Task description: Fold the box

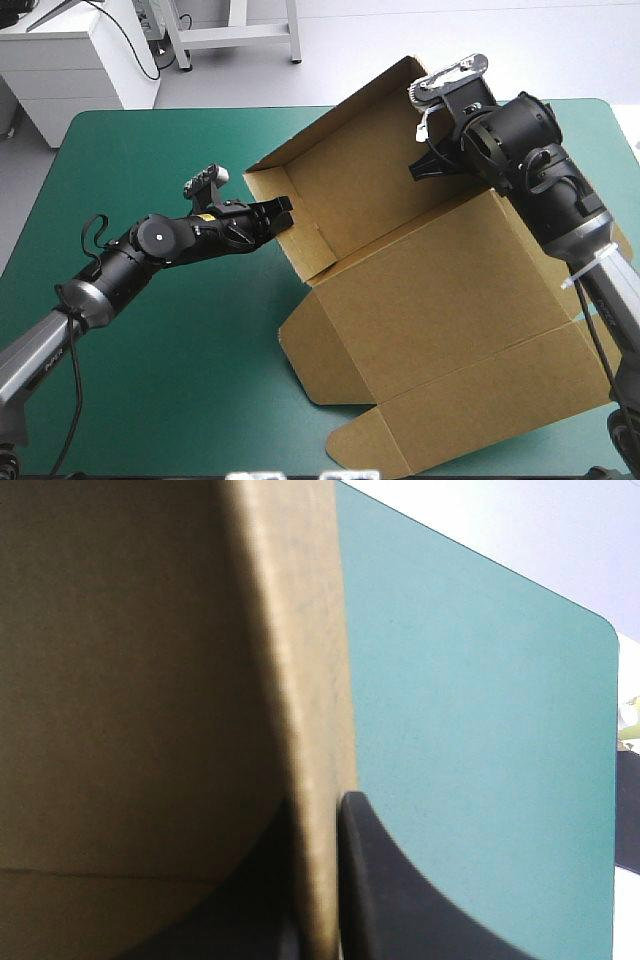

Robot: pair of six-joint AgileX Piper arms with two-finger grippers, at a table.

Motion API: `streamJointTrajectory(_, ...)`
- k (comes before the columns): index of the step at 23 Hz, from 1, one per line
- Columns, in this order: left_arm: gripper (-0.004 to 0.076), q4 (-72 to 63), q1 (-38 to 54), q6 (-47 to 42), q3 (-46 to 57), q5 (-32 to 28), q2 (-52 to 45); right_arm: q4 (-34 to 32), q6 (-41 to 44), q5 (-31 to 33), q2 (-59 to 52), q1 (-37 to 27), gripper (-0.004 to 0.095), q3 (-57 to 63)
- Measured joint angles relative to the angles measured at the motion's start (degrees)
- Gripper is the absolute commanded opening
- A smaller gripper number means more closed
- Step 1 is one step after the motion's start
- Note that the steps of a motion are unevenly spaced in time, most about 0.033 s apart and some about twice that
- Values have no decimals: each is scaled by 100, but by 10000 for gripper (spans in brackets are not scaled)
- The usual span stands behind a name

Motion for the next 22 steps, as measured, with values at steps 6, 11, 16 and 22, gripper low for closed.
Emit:
streamJointTrajectory(6,-8,2468,5,-1581,-1348,1454,180,428,473,1,14,-169,-18,0)
streamJointTrajectory(11,-8,3617,0,-2112,-2746,3198,931,1509,466,6,427,-727,-18,52)
streamJointTrajectory(16,-8,4149,-133,-2152,-3739,4142,1786,1789,433,6,808,-886,-18,62)
streamJointTrajectory(22,-8,4546,-320,-2165,-4551,4435,2517,1813,454,-4,1126,-1037,-18,125)
